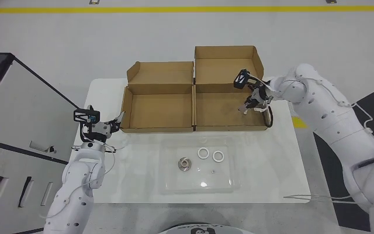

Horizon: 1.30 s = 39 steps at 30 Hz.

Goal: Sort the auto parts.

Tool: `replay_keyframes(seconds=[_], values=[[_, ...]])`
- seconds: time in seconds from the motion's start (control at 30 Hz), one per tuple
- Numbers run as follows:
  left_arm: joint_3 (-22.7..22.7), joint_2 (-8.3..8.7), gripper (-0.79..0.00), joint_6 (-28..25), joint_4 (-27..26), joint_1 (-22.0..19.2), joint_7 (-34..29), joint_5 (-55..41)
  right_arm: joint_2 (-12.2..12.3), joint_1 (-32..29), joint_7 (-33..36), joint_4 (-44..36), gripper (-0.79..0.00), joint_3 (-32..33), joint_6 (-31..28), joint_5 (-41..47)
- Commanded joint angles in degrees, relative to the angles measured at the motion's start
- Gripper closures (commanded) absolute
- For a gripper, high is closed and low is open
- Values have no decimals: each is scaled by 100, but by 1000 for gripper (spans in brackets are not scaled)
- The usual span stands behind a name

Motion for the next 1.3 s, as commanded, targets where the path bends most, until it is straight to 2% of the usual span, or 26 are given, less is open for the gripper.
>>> replay_keyframes(seconds=[0.0, 0.2, 0.43, 0.63, 0.83, 1.07, 1.27], values=[[0, 0, -785, 0, 0, 0, 0, 0, 115, -128, -9, -387, -785, 250, 16, 83], [0, 0, -785, 0, 0, 0, 0, 0, 593, -892, 193, -1886, -785, 1305, 155, 381], [0, 0, -785, 0, 0, 0, 0, 0, 1018, -1940, 256, -3307, -785, 2596, 183, 973], [0, 0, -785, 0, 0, 0, 0, 0, 1266, -2864, 114, -4125, -785, 3688, -86, 1894], [0, 0, -785, 0, 0, 0, 0, 0, 1433, -3585, 338, -4719, -785, 4581, -357, 2711], [0, 0, -785, 0, 0, 0, 0, 0, 1569, -4002, 966, -5322, -785, 5107, -451, 2996], [0, 0, -785, 0, 0, 0, 0, 0, 1711, -3898, 1120, -5756, -785, 4811, -297, 2502]])
